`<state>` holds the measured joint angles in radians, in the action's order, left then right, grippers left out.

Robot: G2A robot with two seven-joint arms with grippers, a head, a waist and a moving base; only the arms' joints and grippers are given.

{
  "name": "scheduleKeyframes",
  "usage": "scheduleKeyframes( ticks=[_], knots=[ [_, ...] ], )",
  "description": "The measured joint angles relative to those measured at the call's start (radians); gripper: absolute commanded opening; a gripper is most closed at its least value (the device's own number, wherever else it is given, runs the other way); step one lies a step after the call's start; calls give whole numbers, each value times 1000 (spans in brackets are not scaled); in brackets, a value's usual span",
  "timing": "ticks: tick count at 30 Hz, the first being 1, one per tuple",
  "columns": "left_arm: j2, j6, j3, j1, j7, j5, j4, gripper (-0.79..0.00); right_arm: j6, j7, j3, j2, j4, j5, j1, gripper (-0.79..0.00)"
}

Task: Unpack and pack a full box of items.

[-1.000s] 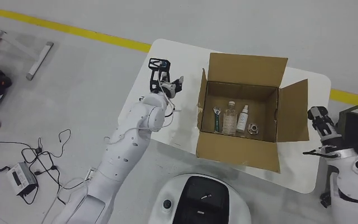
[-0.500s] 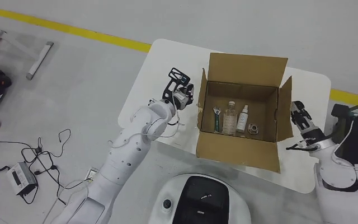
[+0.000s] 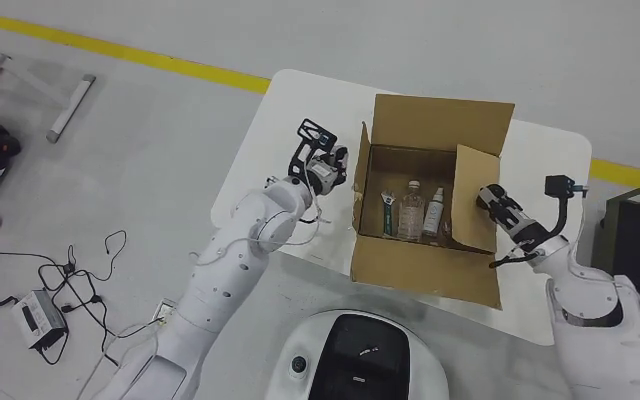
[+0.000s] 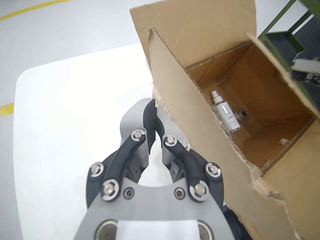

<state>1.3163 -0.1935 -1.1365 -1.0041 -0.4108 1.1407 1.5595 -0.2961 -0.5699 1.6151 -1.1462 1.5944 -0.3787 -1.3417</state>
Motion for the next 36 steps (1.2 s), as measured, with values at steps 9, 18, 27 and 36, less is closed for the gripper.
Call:
scheduleKeyframes(
  ticks=[9,18,27,36],
  knots=[
    [1,-162,69,27,66,114,-35,-785,32,-31,-18,6,17,-30,4,-785],
    [19,-228,137,88,111,72,-93,-785,76,-52,-17,12,32,-40,-8,-785],
    [40,-294,217,162,100,84,-200,-785,95,-55,-20,16,44,-40,-10,-785],
    [55,-291,254,199,77,93,-295,-785,113,-67,-6,23,53,-44,-18,-785]
  ],
)
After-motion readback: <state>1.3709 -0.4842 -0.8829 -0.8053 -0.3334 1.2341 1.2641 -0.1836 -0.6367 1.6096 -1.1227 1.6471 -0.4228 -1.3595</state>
